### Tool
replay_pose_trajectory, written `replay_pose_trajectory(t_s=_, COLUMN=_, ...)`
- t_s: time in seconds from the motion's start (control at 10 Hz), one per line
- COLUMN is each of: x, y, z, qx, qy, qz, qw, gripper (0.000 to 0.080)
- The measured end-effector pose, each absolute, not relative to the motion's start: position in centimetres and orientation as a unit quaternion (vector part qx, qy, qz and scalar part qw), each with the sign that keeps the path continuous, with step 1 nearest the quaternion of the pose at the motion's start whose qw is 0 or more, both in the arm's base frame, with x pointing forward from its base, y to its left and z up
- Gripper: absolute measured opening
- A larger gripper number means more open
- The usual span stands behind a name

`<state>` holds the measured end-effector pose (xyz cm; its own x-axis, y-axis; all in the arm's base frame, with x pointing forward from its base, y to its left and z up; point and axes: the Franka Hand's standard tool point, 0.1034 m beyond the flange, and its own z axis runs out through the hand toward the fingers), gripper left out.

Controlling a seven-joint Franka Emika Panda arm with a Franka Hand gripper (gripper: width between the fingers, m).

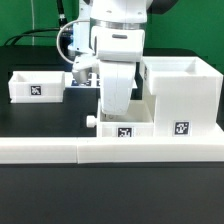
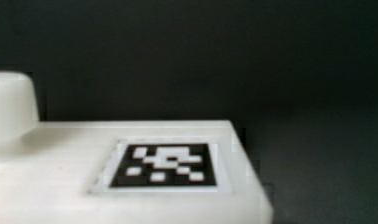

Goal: Assemble drawer

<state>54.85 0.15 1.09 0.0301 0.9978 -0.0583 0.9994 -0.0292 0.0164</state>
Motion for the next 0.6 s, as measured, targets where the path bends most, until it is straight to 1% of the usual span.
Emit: replay_pose_trajectory(t_s=0.6, x=54.75, y=0.23, z=1.04, qx=0.715, qy=0.698, qz=-0.016, qw=0.026, gripper=0.0042)
